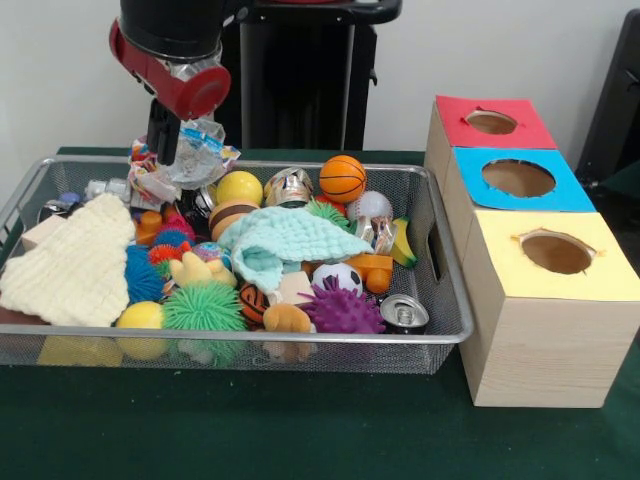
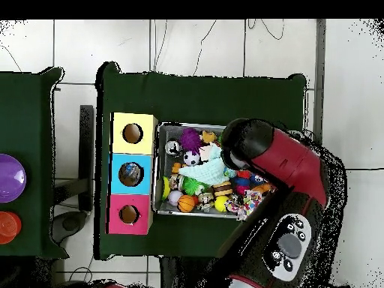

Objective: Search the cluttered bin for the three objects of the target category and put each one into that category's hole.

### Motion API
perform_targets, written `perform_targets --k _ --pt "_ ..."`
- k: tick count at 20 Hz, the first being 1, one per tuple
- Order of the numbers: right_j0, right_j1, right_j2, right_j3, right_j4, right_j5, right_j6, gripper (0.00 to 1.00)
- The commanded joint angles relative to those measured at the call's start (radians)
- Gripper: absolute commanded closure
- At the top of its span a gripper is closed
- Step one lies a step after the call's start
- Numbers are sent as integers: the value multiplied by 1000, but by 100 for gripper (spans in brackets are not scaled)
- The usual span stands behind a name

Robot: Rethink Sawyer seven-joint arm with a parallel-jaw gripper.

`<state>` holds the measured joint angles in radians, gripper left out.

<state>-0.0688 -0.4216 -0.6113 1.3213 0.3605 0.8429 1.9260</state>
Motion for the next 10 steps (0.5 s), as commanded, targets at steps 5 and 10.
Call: perform_targets --k 5,10 --pt "53 29 12 -61 26 188 335 100" --pt "80 42 8 -58 41 181 386 100"
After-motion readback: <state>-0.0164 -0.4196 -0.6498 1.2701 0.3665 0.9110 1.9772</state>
